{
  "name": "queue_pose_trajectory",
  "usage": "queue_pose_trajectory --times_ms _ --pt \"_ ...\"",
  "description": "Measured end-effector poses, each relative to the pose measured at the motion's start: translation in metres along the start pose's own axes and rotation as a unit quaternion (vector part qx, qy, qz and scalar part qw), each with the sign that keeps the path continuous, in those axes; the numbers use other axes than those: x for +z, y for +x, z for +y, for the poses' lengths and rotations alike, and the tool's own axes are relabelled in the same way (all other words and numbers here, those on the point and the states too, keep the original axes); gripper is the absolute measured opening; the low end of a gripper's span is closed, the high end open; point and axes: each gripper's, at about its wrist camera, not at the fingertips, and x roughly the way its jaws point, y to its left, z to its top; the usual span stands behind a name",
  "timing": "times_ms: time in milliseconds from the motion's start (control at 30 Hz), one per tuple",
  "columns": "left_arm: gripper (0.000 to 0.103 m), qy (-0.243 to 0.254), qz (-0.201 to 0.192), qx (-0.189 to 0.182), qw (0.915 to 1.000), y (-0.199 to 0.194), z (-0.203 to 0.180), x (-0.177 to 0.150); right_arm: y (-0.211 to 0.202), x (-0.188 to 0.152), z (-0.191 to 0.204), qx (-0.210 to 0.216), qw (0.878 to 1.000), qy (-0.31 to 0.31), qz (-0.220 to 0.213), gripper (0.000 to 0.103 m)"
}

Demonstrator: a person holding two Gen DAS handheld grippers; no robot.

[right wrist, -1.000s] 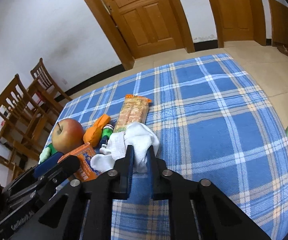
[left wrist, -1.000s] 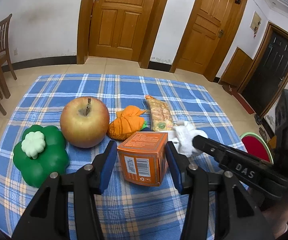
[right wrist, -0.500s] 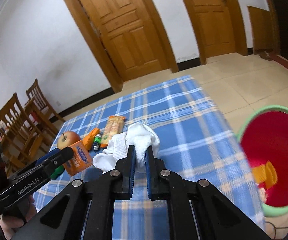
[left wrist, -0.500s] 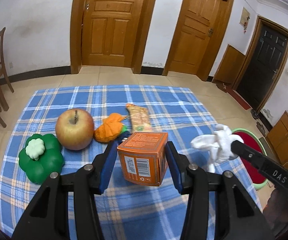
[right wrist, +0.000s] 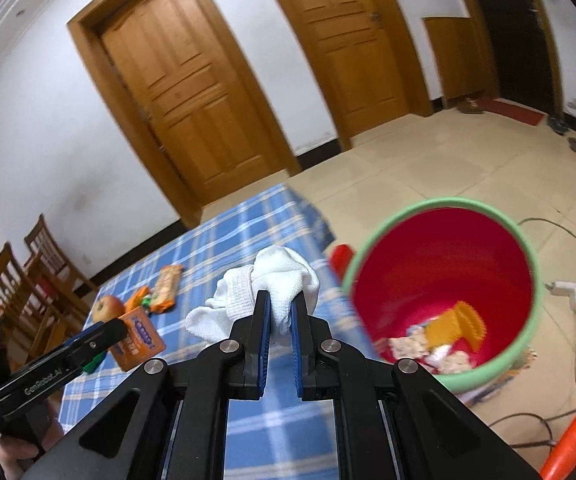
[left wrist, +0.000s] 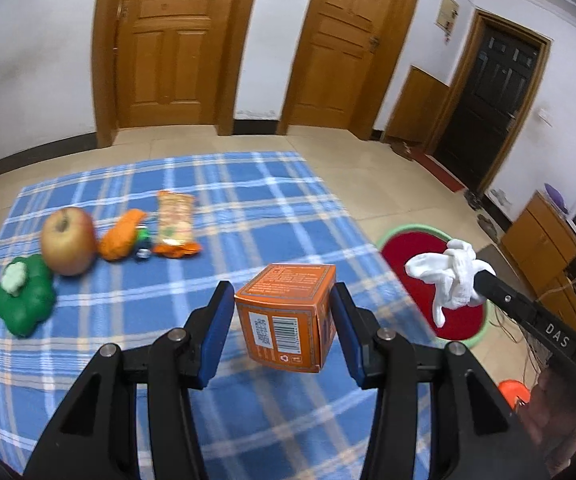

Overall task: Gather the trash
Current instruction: 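Carry the orange carton with the left tool while the right tool carries the socks to the bucket, then open the left tool to drop the carton into the bucket while the right tool drops the socks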

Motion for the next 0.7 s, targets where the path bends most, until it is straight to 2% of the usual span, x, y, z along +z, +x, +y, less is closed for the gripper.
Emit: queue_pose_trajectory --times_ms 467,700 --pt "0.050 0.054 0.044 -0.055 0.9960 0.037 -0.090 0.003 -0.023 0.001 -0.098 -0.084 0.993 0.078 -0.017 0.010" --pt "0.050 0.091 0.054 -0.069 0.9920 0.059 -0.130 0.003 -0.024 0.009 -0.131 -0.109 0.990 0.089 -0.028 0.012"
